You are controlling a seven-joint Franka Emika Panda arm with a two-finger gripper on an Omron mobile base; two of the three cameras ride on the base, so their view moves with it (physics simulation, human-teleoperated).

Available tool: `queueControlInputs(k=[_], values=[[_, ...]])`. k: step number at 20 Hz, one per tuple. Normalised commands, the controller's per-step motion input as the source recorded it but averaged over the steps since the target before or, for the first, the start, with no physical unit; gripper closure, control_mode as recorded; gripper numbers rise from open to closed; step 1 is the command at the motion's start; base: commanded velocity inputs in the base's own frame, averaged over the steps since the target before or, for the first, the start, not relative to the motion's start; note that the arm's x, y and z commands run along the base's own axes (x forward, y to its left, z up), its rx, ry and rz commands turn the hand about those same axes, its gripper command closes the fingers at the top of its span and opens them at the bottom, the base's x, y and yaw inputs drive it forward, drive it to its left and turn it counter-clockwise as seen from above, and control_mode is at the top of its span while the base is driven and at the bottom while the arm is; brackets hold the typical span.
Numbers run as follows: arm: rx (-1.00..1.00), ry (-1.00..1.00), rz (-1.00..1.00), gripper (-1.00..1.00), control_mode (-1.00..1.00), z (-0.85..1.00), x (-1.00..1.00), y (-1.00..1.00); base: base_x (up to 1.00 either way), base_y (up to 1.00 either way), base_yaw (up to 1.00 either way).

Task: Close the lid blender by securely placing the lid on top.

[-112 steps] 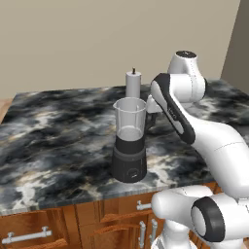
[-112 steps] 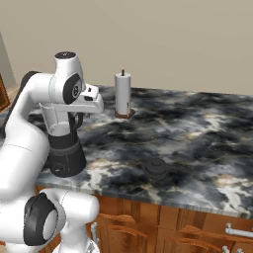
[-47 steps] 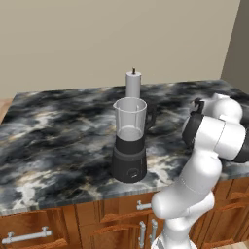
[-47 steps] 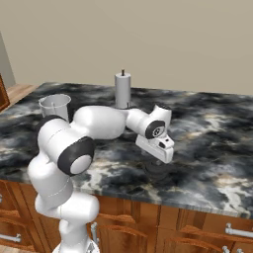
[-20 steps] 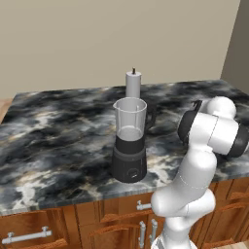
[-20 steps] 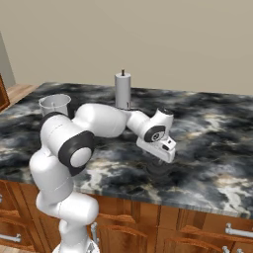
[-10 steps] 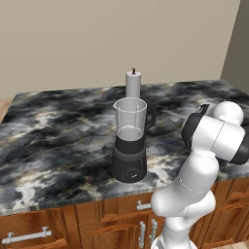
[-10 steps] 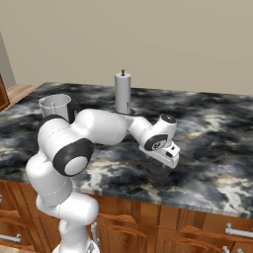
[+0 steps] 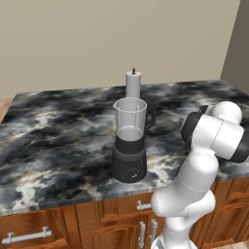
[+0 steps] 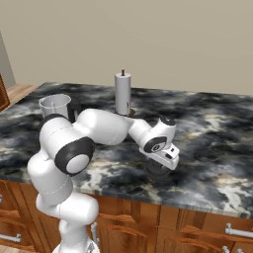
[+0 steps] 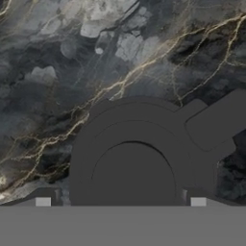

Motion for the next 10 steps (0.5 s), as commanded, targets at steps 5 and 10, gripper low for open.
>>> queueControlInputs(k=[5,10], values=[[0.00,0.01,0.01,1.00,-1.00,-0.31,0.15,0.08,0.00,0.00,0.00],[-0.02,0.02,0.00,1.00,-1.00,-0.42,0.24,0.15,0.00,0.00,0.00]])
